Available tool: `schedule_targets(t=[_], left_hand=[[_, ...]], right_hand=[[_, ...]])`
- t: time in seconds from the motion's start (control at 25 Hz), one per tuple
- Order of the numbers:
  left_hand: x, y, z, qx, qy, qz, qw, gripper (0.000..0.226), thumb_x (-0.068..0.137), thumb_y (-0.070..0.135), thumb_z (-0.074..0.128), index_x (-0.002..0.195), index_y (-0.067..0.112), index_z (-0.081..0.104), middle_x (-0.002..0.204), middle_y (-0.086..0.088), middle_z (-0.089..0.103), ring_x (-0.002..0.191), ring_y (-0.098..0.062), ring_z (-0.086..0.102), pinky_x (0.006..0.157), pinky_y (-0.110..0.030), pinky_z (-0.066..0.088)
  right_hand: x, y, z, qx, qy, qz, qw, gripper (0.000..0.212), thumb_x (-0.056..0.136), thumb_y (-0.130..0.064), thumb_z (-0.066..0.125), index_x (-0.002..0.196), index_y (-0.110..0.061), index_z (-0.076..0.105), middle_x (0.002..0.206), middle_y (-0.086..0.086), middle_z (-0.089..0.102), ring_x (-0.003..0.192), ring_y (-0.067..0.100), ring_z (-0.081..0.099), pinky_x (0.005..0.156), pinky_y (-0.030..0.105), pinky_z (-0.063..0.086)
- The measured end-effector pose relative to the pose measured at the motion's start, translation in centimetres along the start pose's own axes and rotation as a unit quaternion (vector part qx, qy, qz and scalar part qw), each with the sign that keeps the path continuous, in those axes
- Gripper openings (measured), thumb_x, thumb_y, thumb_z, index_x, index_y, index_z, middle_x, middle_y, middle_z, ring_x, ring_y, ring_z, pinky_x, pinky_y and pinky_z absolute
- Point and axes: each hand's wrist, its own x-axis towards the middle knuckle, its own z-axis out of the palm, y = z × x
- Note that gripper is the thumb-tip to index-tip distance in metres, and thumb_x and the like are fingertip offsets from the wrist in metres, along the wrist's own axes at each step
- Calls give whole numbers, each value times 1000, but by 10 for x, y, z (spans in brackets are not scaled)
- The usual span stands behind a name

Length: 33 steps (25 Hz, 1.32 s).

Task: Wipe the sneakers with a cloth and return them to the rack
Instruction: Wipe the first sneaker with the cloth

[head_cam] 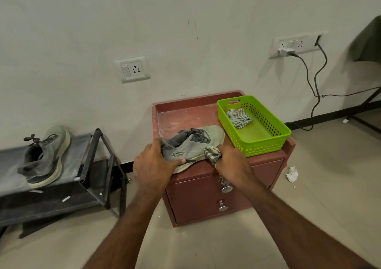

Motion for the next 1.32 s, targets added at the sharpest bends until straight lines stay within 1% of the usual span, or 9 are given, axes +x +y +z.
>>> schedule_targets(t=[0.08, 0.16, 0.32, 0.52, 0.84, 0.96, 1.04, 1.2, 1.32], left_hand=[[-6, 15, 12, -1, -44, -25, 999, 60, 62, 65, 83, 91, 25, 48, 87, 7, 62, 77, -16, 56, 61, -31, 42], [-11, 25, 26, -25, -75, -23, 997, 56, 66, 60, 84, 90, 24, 48, 90, 7, 63, 77, -14, 54, 61, -30, 39], [-13, 25, 48, -114, -147, 27, 982, 82, 52, 52, 92, 121, 30, 53, 107, 8, 59, 99, -17, 56, 81, -37, 53], [-11, 40, 68, -123, -123, 27, 984, 80, 61, 47, 90, 130, 34, 51, 102, 4, 52, 92, -15, 53, 78, -33, 51], [66, 74, 105, -169, -140, -7, 975, 80, 70, 7, 86, 140, 24, 51, 115, 1, 45, 100, -16, 52, 86, -22, 40], [72, 75, 104, -192, -169, 16, 967, 68, 69, -12, 78, 127, 17, 57, 110, 0, 62, 82, -4, 62, 71, -22, 54], [69, 76, 102, -228, -199, 18, 953, 67, 73, -24, 67, 123, 18, 52, 101, 6, 63, 68, 2, 64, 52, -14, 50], [71, 66, 104, -223, -187, -17, 957, 77, 75, -4, 81, 137, 18, 41, 110, -2, 58, 89, -14, 61, 59, -16, 45], [64, 55, 100, -197, -213, -12, 957, 70, 75, 8, 85, 133, 17, 46, 115, -4, 58, 93, -17, 59, 65, -19, 46]], right_hand=[[1, 3, -10, 35, -31, 4, 999, 28, 90, -45, 60, 96, -18, 65, 99, 13, 70, 94, 40, 64, 68, 39, 47], [6, 4, -20, 61, -46, -3, 997, 24, 91, -38, 60, 97, -16, 67, 101, 13, 70, 96, 39, 62, 67, 36, 45], [15, 14, -30, 59, -48, 24, 997, 11, 91, -24, 59, 93, -16, 66, 99, 14, 70, 96, 39, 62, 65, 32, 35], [20, 14, -32, 51, 5, 12, 999, 27, 87, -16, 57, 114, -17, 56, 98, 18, 67, 95, 41, 59, 65, 35, 35], [22, 14, -48, 113, 103, 27, 988, 27, 83, -18, 64, 108, -24, 68, 92, 14, 70, 87, 42, 62, 69, 38, 48], [25, 12, -46, 152, 108, 38, 982, 21, 82, -21, 66, 103, -22, 68, 88, 13, 70, 83, 39, 63, 65, 34, 44], [26, 12, -45, 153, 98, 52, 982, 20, 83, -23, 67, 103, -21, 65, 87, 13, 69, 82, 38, 63, 66, 35, 46], [27, 22, -44, 135, 104, 61, 983, 24, 84, -23, 67, 107, -20, 61, 88, 12, 68, 81, 35, 64, 69, 40, 51], [27, 28, -36, 72, 72, 36, 994, 26, 85, -20, 65, 108, -18, 52, 89, 14, 66, 84, 37, 63, 68, 41, 49]])
